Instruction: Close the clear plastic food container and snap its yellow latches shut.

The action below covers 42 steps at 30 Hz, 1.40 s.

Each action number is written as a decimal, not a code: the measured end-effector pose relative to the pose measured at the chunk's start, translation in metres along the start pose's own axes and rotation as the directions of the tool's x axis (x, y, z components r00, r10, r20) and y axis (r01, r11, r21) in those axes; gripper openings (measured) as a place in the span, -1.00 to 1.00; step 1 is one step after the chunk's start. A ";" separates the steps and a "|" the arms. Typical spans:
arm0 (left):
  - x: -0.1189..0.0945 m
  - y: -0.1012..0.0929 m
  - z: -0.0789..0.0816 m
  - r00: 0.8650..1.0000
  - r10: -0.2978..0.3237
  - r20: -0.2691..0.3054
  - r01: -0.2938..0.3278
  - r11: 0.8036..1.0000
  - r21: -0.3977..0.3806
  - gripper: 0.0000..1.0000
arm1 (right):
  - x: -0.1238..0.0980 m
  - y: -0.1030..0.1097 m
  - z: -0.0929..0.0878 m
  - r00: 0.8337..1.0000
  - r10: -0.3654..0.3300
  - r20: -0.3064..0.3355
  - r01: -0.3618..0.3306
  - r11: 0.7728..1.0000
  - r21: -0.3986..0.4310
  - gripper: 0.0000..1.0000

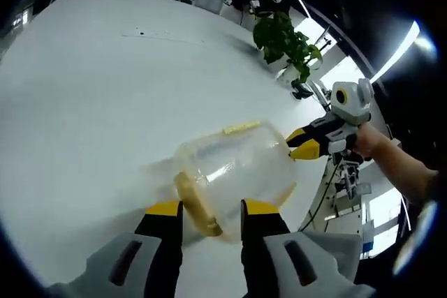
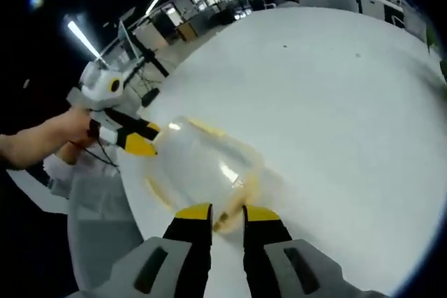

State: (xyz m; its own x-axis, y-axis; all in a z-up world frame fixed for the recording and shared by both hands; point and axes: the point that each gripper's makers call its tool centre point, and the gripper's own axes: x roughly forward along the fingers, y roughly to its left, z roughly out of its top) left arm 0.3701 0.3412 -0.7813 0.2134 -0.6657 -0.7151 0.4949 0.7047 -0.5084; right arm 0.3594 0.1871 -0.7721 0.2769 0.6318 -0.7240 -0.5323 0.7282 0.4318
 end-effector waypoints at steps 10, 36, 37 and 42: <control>0.002 0.000 0.001 1.000 0.001 -0.008 -0.001 1.000 0.007 -0.42 | 0.001 0.000 -0.001 0.999 0.036 -0.010 -0.036 0.999 -0.011 -0.73; -0.001 -0.003 0.004 0.998 0.059 0.039 -0.065 0.980 0.187 -0.18 | 0.004 0.003 -0.001 1.000 -0.005 -0.008 0.004 0.997 -0.082 -0.57; -0.001 -0.002 0.005 0.997 0.067 0.042 -0.074 0.976 0.204 -0.16 | 0.004 0.004 -0.001 1.000 -0.010 -0.013 0.008 0.996 -0.091 -0.58; -0.003 -0.004 0.008 0.993 0.103 0.057 -0.116 0.934 0.337 -0.13 | 0.002 0.005 -0.001 0.998 -0.044 -0.039 0.037 0.985 -0.171 -0.59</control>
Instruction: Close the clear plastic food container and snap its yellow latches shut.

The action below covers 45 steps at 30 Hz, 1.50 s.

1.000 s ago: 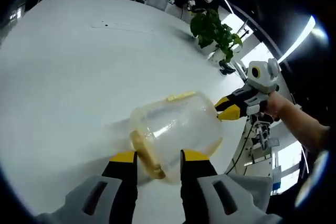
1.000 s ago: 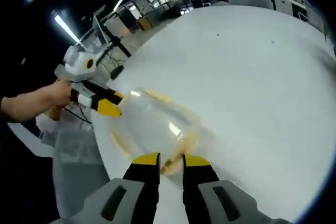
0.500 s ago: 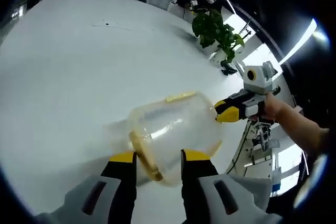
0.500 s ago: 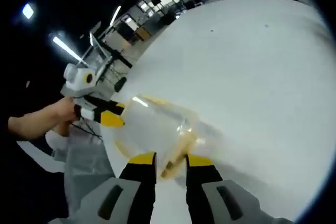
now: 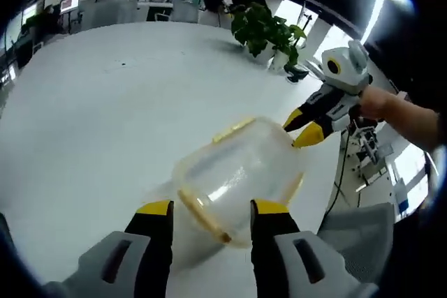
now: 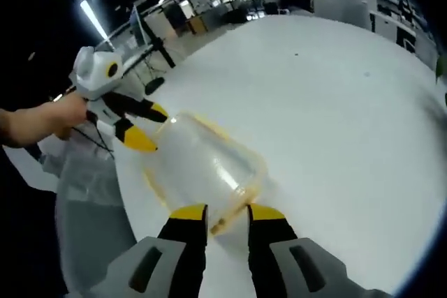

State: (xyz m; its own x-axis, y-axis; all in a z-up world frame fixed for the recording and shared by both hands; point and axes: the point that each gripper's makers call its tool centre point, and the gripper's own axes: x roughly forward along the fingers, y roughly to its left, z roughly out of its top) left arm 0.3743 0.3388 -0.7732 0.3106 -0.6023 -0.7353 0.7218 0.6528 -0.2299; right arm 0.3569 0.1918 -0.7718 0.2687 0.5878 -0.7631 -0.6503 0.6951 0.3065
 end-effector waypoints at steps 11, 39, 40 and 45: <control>-0.006 -0.012 0.022 0.998 0.009 0.067 -0.027 0.964 0.265 -0.20 | -0.004 -0.002 0.005 0.997 -0.081 -0.007 0.077 0.967 -0.243 -0.61; 0.014 -0.052 0.039 0.991 -0.114 0.067 0.070 0.881 0.468 -0.40 | 0.020 0.038 0.054 0.997 0.062 0.046 -0.039 0.918 -0.394 -0.64; 0.014 -0.054 0.041 0.990 -0.120 0.077 0.070 0.882 0.467 -0.40 | 0.021 0.038 0.055 0.997 0.065 0.049 -0.041 0.918 -0.394 -0.64; 0.016 -0.058 0.043 0.989 -0.128 0.078 0.076 0.877 0.474 -0.40 | 0.024 0.040 0.056 0.997 0.074 0.039 -0.052 0.912 -0.407 -0.64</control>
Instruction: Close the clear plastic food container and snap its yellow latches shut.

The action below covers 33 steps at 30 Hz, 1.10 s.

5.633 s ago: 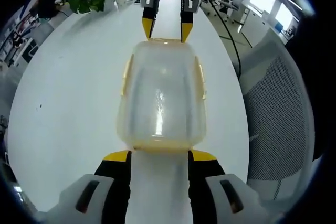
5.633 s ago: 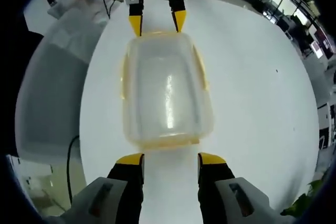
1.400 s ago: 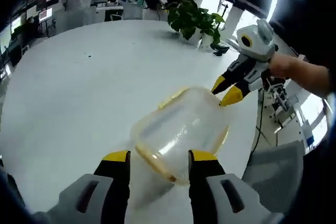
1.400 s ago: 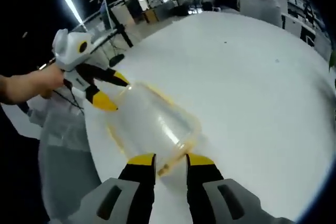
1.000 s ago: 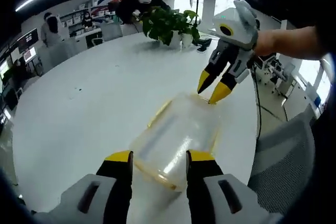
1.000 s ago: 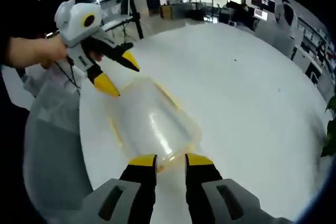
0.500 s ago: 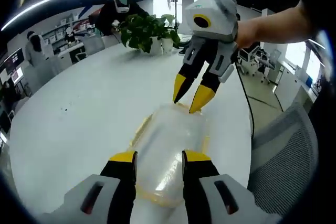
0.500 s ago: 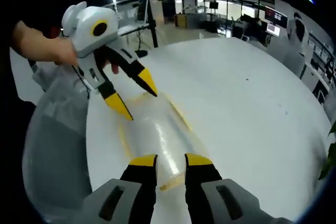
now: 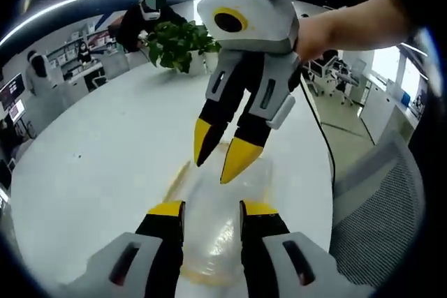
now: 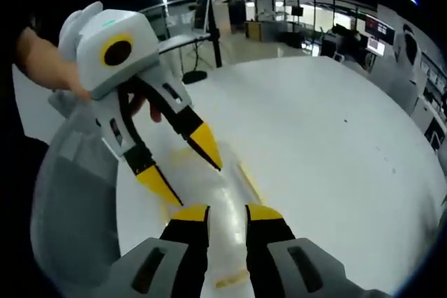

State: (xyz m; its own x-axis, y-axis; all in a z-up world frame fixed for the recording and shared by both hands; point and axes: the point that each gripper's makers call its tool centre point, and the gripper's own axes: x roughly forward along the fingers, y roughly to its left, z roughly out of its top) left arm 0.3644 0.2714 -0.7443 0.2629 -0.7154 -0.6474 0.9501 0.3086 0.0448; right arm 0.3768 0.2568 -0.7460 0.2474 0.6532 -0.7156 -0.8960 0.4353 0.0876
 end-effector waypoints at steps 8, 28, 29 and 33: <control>0.005 -0.005 -0.003 1.000 -0.014 -0.017 0.014 1.000 0.011 -0.44 | 0.004 -0.001 0.002 1.000 0.012 -0.003 -0.012 1.000 0.000 -0.65; 0.007 -0.032 -0.013 0.996 -0.056 -0.069 0.062 0.994 0.085 -0.16 | 0.023 -0.014 0.008 0.997 0.073 -0.029 -0.072 0.996 0.049 -0.59; 0.007 -0.032 -0.012 0.996 -0.056 -0.070 0.062 0.994 0.087 -0.17 | 0.021 -0.013 0.011 0.998 0.067 -0.014 -0.066 0.997 0.045 -0.59; 0.010 -0.029 -0.011 0.996 -0.065 -0.063 0.070 0.994 0.089 -0.18 | 0.014 -0.003 0.010 0.994 0.109 0.008 -0.109 0.991 0.073 -0.69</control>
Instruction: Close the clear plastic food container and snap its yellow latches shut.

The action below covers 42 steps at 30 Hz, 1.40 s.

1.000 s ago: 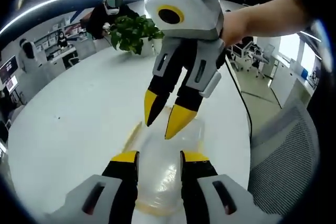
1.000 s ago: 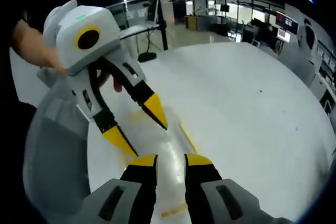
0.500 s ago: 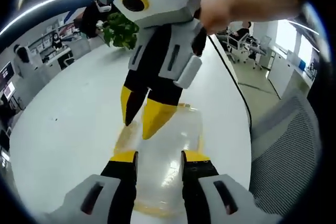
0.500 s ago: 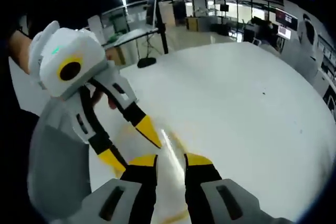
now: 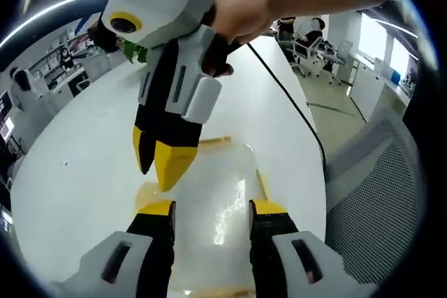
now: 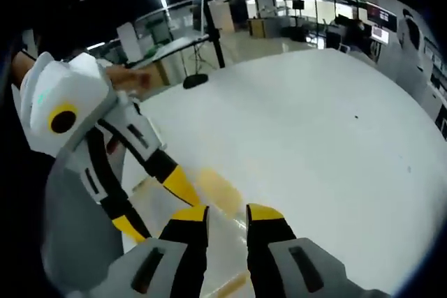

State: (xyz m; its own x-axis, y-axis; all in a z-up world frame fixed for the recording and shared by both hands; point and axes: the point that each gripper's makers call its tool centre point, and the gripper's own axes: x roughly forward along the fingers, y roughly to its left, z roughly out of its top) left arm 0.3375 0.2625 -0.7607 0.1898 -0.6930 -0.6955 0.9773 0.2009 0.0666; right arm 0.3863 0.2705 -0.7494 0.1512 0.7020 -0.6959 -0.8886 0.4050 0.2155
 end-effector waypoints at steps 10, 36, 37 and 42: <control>-0.007 0.022 -0.008 0.999 0.048 -0.016 -0.049 0.998 -0.029 -0.21 | -0.008 0.065 -0.039 0.986 0.151 -0.068 -0.160 0.971 -0.175 -0.58; 0.006 0.035 -0.010 0.992 -0.073 -0.107 0.043 0.964 -0.261 -0.29 | 0.007 0.071 -0.056 0.976 -0.104 -0.189 -0.065 0.693 -0.718 -0.16; 0.006 0.034 -0.010 0.990 -0.082 -0.112 0.050 0.964 -0.262 -0.28 | 0.008 0.072 -0.056 0.977 -0.099 -0.190 -0.068 0.699 -0.712 -0.15; 0.009 0.035 -0.012 0.976 -0.146 -0.162 0.094 0.952 -0.291 -0.27 | 0.008 0.070 -0.056 0.975 -0.099 -0.201 -0.072 0.710 -0.700 -0.17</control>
State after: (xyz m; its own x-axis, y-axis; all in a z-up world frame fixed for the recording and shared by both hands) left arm 0.3725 0.2714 -0.7732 0.0278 -0.5938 -0.8041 0.9211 0.3278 -0.2102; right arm 0.3012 0.2716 -0.7778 0.1483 0.5261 -0.8374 -0.9453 -0.1733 -0.2763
